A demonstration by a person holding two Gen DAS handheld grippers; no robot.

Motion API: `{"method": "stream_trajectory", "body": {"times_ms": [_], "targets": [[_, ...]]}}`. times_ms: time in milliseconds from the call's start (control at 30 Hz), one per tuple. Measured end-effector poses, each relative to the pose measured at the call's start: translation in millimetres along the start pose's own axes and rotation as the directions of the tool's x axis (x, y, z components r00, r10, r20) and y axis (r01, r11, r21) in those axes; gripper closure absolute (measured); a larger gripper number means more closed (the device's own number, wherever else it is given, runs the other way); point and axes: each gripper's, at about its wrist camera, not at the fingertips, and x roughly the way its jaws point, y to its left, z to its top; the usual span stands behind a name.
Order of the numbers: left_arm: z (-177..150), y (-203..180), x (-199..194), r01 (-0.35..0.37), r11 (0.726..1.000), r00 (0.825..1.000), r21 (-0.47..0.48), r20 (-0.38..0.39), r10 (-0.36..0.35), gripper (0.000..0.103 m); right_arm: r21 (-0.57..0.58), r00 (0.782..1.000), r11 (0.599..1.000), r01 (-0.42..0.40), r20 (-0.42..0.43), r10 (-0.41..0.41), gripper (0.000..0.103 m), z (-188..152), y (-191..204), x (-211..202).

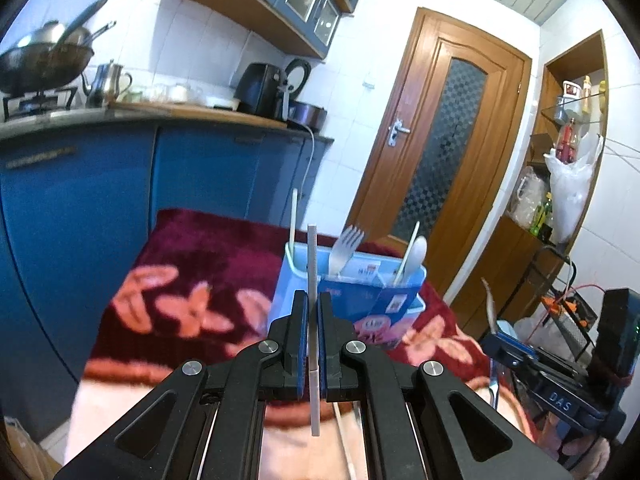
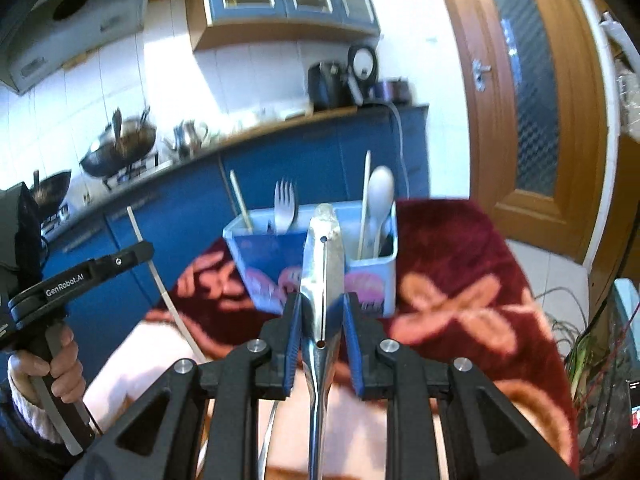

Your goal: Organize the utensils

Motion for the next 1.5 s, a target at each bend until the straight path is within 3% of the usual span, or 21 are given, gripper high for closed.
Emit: {"method": "stream_trajectory", "body": {"times_ms": [200,433,600,800,1167,1500], "targets": [[31.5,-11.0,-5.2,-0.019,0.999,0.996,0.035,0.088,0.016,0.099,0.02,0.997,1.0,0.0,0.074,-0.002,0.08,9.1,-4.2,-6.7],[71.3,-22.9,0.1,-0.07,0.995,0.974,0.076,0.219,0.052,0.099,0.045,0.997,0.999,-0.004,0.076,0.001,0.08,6.2,-13.0,-0.9],[87.6,-26.7,18.2,-0.106,0.992,0.959,0.074,0.272,0.082,0.099,0.054,0.997,0.999,0.005,0.076,-0.009,0.08,4.2,-19.5,0.8],[81.4,-24.3,46.9,-0.119,0.991,0.962,0.067,0.254,0.098,0.099,0.057,0.996,0.998,0.02,0.087,-0.025,0.08,5.0,-25.4,2.1],[45.9,-10.7,94.2,-0.131,0.988,0.983,0.08,0.136,0.12,0.099,0.06,0.985,0.996,0.065,0.154,-0.074,0.08,25.0,-35.9,5.4],[30.0,-5.4,111.5,-0.134,0.988,0.989,0.078,0.081,0.127,0.099,0.032,0.942,0.993,0.115,0.314,-0.119,0.08,64.9,-34.5,26.3]]}}
